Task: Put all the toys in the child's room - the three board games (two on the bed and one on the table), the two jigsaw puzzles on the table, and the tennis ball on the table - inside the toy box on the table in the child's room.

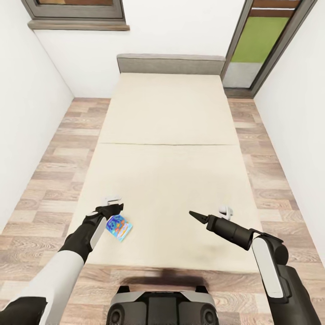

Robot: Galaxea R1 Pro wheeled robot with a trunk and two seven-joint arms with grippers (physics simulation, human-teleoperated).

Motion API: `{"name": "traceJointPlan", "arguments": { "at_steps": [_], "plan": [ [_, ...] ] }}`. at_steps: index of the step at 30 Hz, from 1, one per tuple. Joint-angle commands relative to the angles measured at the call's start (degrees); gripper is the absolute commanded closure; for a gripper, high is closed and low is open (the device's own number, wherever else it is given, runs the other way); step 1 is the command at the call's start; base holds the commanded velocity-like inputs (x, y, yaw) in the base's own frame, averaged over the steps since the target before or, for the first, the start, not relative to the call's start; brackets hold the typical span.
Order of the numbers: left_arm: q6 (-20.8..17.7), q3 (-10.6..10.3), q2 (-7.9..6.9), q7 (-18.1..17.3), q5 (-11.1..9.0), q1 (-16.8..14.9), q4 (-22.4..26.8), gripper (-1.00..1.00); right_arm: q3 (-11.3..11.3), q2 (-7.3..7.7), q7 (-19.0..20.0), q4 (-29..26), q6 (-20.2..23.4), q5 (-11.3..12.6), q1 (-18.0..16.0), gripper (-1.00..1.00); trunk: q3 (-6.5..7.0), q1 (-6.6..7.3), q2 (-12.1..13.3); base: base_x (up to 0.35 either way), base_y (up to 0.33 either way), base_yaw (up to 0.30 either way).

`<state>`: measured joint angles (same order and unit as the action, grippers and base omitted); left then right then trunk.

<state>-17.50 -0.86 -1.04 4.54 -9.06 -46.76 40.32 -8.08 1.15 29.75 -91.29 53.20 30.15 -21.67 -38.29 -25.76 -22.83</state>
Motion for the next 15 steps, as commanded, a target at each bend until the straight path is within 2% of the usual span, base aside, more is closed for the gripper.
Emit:
{"name": "traceJointPlan", "arguments": {
  "at_steps": [1, 8, 15],
  "plan": [
    [-0.32, -0.1, -0.02, 0.31, -0.57, -0.04, 0.11, -1.0, -0.05, -0.01, 0.31, -0.02, 0.31, -0.16, -0.04, -1.0, -0.17, -0.03, -0.09, 0.0, 0.0, 0.0],
    [-0.27, -0.11, 0.12, 0.37, -0.52, -0.08, 0.11, -1.0, -0.03, -0.01, 0.26, -0.04, 0.26, -0.15, -0.04, -1.0, -0.76, -0.03, -0.09, 0.0, 0.0, 0.0],
    [-0.2, -0.19, 0.31, 0.31, -0.52, -0.08, 0.11, -1.0, -0.03, 0.02, 0.3, -0.03, -2.47, -0.1, -0.04, -1.0, -0.86, -0.03, -0.09, 0.0, 0.0, 0.0]
  ]
}}
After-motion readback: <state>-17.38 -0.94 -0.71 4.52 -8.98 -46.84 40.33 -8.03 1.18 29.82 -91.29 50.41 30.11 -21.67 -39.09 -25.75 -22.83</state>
